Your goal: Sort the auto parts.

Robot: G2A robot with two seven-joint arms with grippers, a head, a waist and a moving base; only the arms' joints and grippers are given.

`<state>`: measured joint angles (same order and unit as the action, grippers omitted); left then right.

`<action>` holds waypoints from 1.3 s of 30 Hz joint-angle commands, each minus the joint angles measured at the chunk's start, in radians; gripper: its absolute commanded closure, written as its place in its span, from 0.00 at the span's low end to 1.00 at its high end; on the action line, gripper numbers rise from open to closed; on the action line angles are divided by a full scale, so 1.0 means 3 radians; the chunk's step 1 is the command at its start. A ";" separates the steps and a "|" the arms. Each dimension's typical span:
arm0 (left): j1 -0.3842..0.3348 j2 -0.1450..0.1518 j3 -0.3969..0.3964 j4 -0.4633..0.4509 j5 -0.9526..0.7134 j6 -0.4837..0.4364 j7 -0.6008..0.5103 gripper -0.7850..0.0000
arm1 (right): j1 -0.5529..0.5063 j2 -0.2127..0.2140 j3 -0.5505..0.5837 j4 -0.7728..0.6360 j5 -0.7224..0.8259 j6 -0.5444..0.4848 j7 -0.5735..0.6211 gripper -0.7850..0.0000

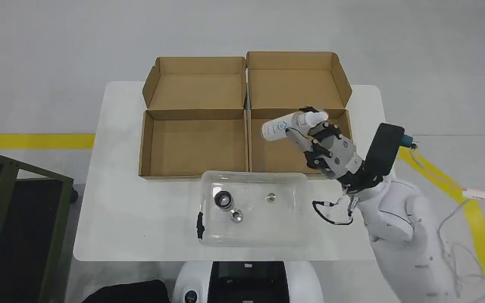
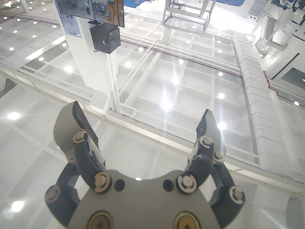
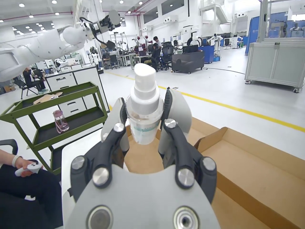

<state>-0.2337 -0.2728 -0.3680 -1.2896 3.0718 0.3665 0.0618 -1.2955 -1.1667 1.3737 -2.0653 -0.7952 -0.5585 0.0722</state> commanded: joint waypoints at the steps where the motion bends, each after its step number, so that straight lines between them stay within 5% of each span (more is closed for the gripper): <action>1: 0.0000 0.0000 0.0000 0.0000 0.0000 0.0000 0.0000 0.00 | 0.0038 -0.0005 -0.0009 -0.0012 0.0089 0.0017 -0.0028 1.00; 17: 0.0000 0.0000 0.0000 0.0000 0.0000 0.0000 0.0000 0.00 | 0.0191 -0.0024 -0.0071 0.0006 0.0278 0.0001 -0.0040 1.00; 39: 0.0000 0.0000 0.0000 0.0000 0.0000 0.0000 0.0000 0.00 | 0.0067 0.0014 -0.0291 0.0655 -0.0915 -0.0097 0.0374 1.00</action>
<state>-0.2337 -0.2728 -0.3680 -1.2896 3.0718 0.3665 0.0618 -1.2799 -1.1623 1.2901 -1.8826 -1.0620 -0.5893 0.1793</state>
